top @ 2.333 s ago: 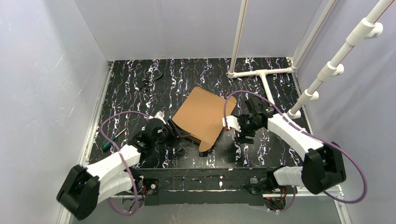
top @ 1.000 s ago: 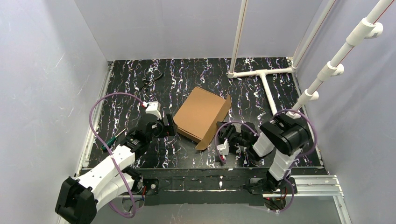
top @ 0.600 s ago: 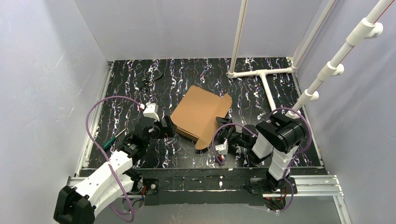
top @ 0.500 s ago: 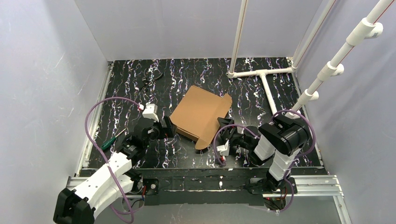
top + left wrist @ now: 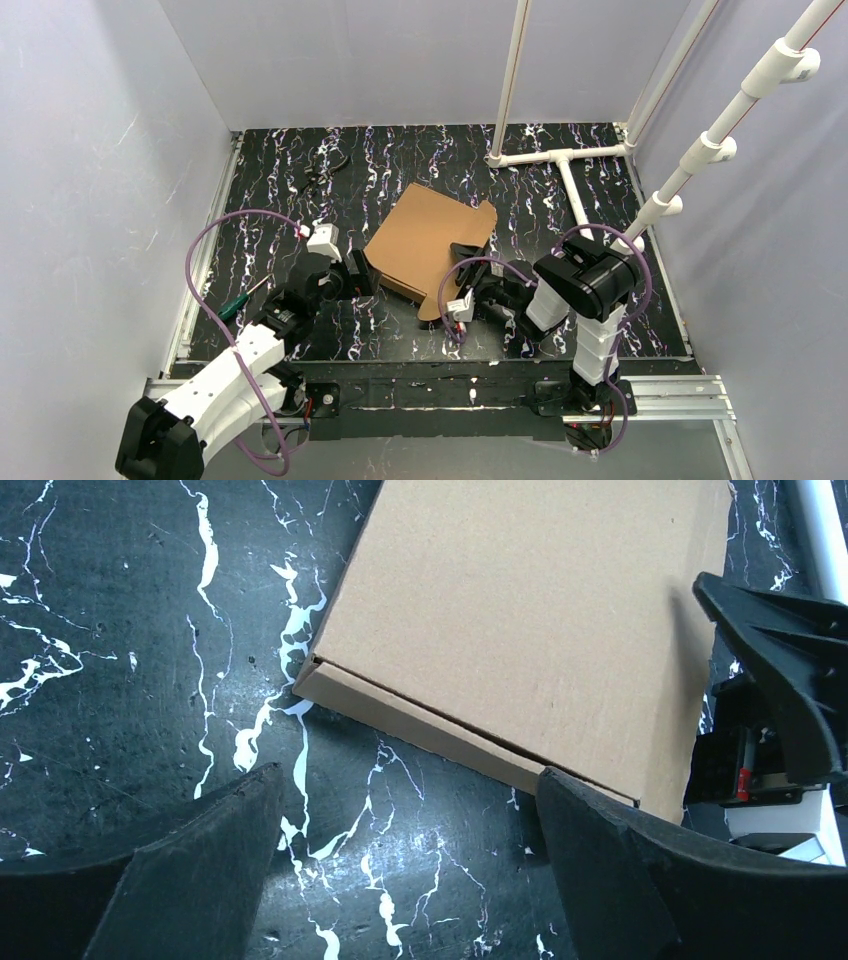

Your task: Fold the paper box

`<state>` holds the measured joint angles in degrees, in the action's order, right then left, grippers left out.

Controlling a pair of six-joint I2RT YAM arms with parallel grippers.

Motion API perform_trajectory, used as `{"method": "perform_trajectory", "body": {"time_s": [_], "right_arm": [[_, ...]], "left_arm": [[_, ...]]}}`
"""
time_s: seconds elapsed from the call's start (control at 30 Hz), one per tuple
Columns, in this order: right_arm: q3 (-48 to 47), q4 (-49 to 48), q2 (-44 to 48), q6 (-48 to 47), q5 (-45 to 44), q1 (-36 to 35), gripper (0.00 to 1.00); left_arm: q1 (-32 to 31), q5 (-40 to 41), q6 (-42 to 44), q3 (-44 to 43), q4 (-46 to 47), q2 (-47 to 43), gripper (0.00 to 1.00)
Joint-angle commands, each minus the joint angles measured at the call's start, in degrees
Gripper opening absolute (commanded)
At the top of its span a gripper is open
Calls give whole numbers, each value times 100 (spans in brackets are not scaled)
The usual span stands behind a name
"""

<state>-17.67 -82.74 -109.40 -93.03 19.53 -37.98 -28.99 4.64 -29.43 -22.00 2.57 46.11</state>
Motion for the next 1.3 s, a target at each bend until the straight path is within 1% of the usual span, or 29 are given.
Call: {"method": "perform_trajectory", "body": {"time_s": [0.0, 0.1, 0.3, 0.4, 0.57, 0.63, 0.8, 0.87, 1.0, 1.07, 1.1, 1.17, 1.27], "right_arm": [[-16, -1976, -135, 358, -127, -133, 77], [38, -1981, -23, 410, -88, -156, 63], [173, -1975, 118, 407, -63, -192, 44], [179, -1975, 179, 445, -101, -210, 31], [186, -1968, 362, 653, -197, -244, 12], [188, -1965, 435, 797, -249, -252, 1], [185, -1786, 619, 1133, -423, -263, 1], [165, -1546, 787, 1295, -493, -272, 1], [128, -935, 1184, 1392, -513, -280, 1], [147, -718, 1259, 1140, -425, -289, 1], [164, -693, 1251, 991, -383, -289, 1], [142, -846, 1207, 1193, -471, -306, 1], [59, -366, 1336, 1170, -541, -309, 1]], "left_arm": [[21, -8, -44, 123, -5, -131, 95], [34, -38, -54, 98, 18, -124, 95], [34, -73, -98, 88, -39, -123, 95], [34, -134, -248, 193, 25, -194, 95], [32, -149, -443, 252, -117, -502, 95], [33, -132, -570, 293, -198, -714, 95], [43, -90, -1197, 554, -224, -1062, 96], [38, -105, -1580, 704, -178, -1130, 98], [49, 21, -2551, 903, -58, -1133, 98], [47, 255, -3339, 893, -301, -1095, 98], [59, 291, -3598, 868, -404, -1046, 98], [60, 241, -3840, 734, -468, -916, 98], [60, 127, -3988, 450, -610, -720, 98]]}}
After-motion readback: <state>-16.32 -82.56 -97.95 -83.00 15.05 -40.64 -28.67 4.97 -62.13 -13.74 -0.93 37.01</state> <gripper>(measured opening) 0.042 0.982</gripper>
